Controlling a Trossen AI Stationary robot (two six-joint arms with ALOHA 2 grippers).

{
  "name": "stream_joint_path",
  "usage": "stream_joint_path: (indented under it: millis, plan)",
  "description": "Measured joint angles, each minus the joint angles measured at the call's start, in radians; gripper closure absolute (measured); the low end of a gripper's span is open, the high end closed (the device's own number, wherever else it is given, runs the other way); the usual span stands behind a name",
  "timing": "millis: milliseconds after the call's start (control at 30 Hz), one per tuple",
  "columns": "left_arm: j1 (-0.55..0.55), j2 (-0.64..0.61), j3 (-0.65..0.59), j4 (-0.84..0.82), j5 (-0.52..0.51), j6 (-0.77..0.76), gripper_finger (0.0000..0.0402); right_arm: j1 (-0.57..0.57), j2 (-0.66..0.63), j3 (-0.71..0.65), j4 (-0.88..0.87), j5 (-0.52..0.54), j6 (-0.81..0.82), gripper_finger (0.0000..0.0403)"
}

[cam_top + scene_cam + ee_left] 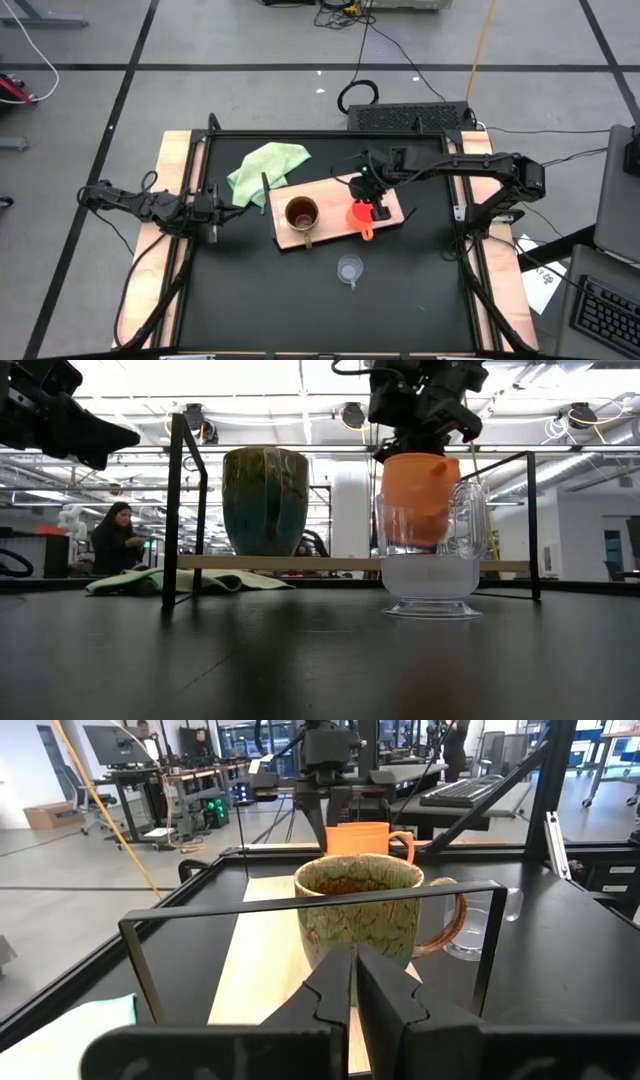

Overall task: Stack small to large cups/mugs on shelf
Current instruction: Put the orange mug on the shelf

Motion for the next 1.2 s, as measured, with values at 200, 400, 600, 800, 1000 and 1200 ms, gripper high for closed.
stream_joint_path:
  millis: [200, 400, 600, 800, 1000, 1200]
  plan:
    - [0.0, 0.0, 0.0, -0.005, 0.0, -0.014, 0.038, 0.001, 0.0, -0.001, 0.007, 0.002, 0.008, 0.0402]
    - [0.0, 0.0, 0.0, -0.009, 0.0, -0.018, 0.038, 0.001, 0.028, -0.008, 0.03, 0.054, 0.017, 0.0402]
    - [0.0, 0.0, 0.0, -0.015, 0.0, -0.02, 0.038, 0.001, 0.052, -0.007, 0.064, 0.062, 0.018, 0.0402]
    - [0.0, 0.0, 0.0, -0.026, 0.0, -0.019, 0.038, 0.001, 0.052, -0.007, 0.071, 0.061, 0.013, 0.0403]
    - [0.0, 0.0, 0.0, -0.029, 0.0, -0.019, 0.038, 0.001, 0.081, -0.003, 0.085, 0.057, 0.023, 0.0402]
    - [0.0, 0.0, 0.0, -0.038, 0.0, -0.019, 0.038, 0.001, 0.089, -0.006, 0.096, 0.056, 0.017, 0.0364]
